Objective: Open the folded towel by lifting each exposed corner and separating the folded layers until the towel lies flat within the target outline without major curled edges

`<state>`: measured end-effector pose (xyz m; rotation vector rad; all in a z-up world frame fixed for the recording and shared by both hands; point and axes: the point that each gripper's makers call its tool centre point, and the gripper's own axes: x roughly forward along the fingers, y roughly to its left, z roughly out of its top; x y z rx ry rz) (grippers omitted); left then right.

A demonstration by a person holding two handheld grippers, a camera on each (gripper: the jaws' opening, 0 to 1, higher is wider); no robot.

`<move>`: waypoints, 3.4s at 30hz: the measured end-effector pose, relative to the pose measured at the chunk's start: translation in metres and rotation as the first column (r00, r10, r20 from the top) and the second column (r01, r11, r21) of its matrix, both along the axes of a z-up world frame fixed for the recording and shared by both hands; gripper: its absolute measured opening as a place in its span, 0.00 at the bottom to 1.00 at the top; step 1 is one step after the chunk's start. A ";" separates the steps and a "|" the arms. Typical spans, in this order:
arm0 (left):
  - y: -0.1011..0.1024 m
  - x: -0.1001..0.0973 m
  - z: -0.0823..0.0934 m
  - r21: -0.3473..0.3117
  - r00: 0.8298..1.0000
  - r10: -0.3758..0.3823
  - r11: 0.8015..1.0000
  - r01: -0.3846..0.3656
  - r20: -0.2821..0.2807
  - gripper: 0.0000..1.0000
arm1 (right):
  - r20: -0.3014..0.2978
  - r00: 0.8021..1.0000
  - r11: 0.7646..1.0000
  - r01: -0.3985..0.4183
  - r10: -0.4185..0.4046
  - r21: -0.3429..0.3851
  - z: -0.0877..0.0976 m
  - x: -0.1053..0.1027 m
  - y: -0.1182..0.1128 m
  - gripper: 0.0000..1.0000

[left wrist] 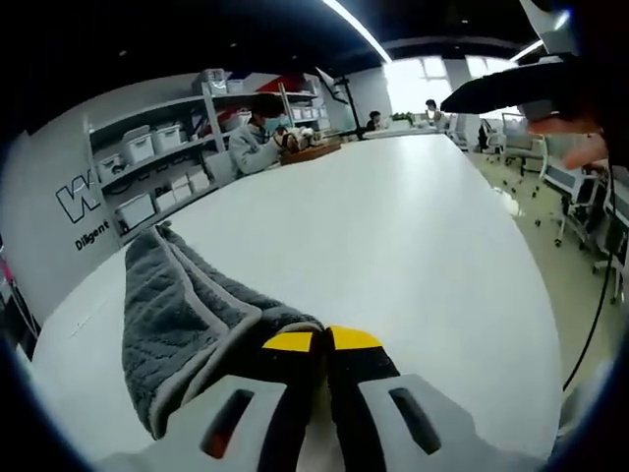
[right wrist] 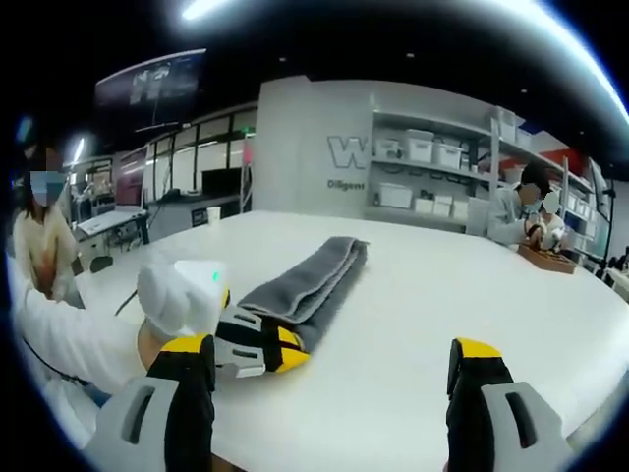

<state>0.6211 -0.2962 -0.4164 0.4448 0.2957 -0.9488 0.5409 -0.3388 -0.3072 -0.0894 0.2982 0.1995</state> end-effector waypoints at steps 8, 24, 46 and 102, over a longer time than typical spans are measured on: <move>-0.022 0.000 -0.002 0.005 1.000 0.004 1.000 -0.004 -0.008 0.05 | -0.004 0.999 0.999 0.035 -0.035 0.007 0.000 -0.008 -0.021 0.99; -0.008 -0.022 0.016 -0.079 0.995 -0.048 0.996 0.041 -0.090 0.14 | -0.009 0.999 0.999 0.045 -0.045 0.012 -0.001 -0.010 -0.025 0.99; 0.161 -0.034 0.069 -0.231 0.986 0.077 0.967 -0.109 -0.145 0.61 | -0.042 0.999 1.000 0.024 -0.025 -0.011 -0.009 -0.003 -0.016 0.99; 0.188 -0.042 0.068 -0.143 0.976 0.153 0.974 -0.175 -0.152 1.00 | -0.078 0.996 0.999 0.045 -0.045 0.001 -0.020 -0.003 -0.019 0.99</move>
